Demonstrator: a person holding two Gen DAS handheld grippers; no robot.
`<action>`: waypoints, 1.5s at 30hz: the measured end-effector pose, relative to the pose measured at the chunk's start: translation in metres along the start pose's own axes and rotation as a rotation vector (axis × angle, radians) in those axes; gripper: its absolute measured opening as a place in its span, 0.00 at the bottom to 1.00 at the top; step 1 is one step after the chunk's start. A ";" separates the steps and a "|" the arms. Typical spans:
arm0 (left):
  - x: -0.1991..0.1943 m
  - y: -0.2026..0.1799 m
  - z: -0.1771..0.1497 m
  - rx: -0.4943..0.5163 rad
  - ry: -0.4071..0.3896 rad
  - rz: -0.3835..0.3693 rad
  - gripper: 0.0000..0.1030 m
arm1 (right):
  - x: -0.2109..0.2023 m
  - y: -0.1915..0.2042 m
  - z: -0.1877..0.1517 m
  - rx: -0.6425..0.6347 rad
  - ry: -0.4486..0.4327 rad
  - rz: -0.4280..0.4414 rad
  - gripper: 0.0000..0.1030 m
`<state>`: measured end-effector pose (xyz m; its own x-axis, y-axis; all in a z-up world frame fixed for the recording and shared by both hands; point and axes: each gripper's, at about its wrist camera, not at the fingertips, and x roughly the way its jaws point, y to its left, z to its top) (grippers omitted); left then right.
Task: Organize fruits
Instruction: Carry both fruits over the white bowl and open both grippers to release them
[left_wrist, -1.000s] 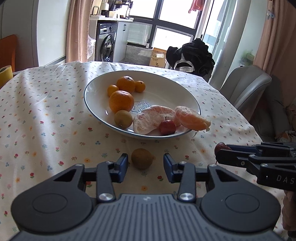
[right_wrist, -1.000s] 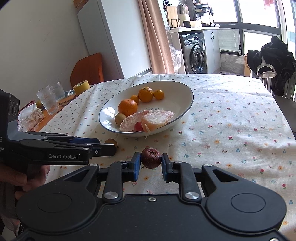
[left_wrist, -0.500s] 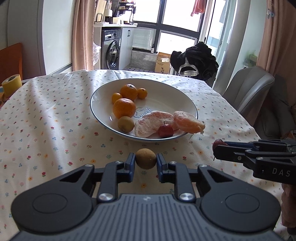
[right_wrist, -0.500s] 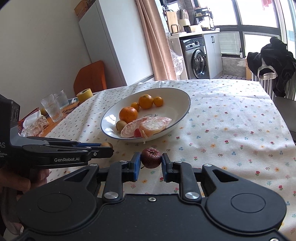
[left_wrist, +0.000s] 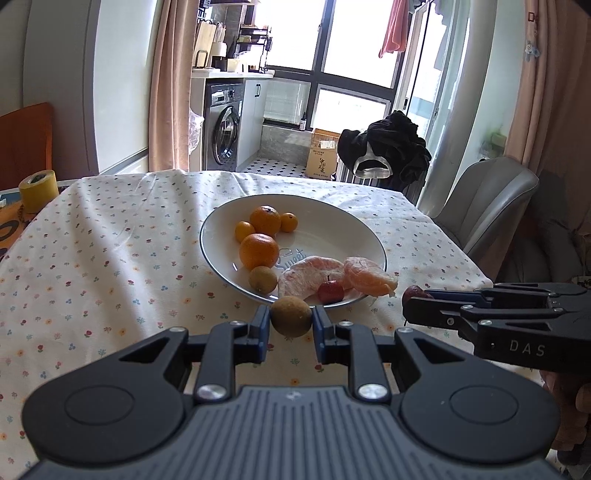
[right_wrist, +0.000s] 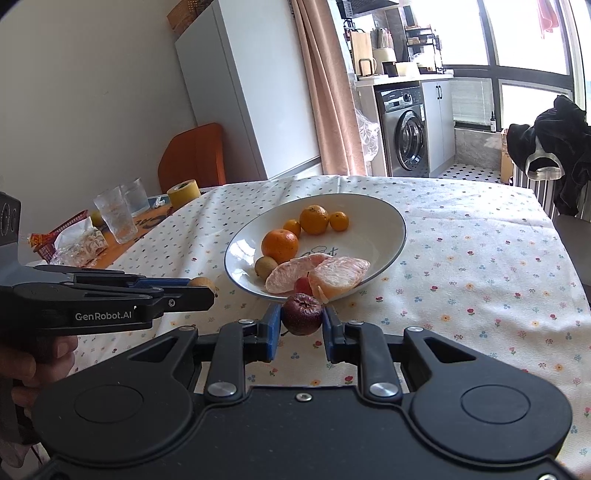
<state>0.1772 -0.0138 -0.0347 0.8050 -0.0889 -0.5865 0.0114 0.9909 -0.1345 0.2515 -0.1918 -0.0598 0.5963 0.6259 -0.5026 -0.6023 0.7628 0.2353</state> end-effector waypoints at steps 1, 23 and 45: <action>-0.001 0.000 0.001 0.001 -0.006 0.001 0.22 | 0.000 0.002 0.002 -0.004 -0.002 -0.001 0.21; 0.019 0.000 0.020 0.003 -0.024 -0.017 0.22 | 0.006 -0.006 0.027 -0.017 -0.036 -0.043 0.22; 0.051 -0.003 0.029 -0.013 -0.023 -0.011 0.25 | 0.028 -0.029 0.033 0.016 -0.032 -0.063 0.22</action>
<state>0.2352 -0.0189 -0.0411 0.8184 -0.0976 -0.5664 0.0130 0.9884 -0.1516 0.3034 -0.1913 -0.0533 0.6498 0.5809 -0.4903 -0.5543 0.8035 0.2173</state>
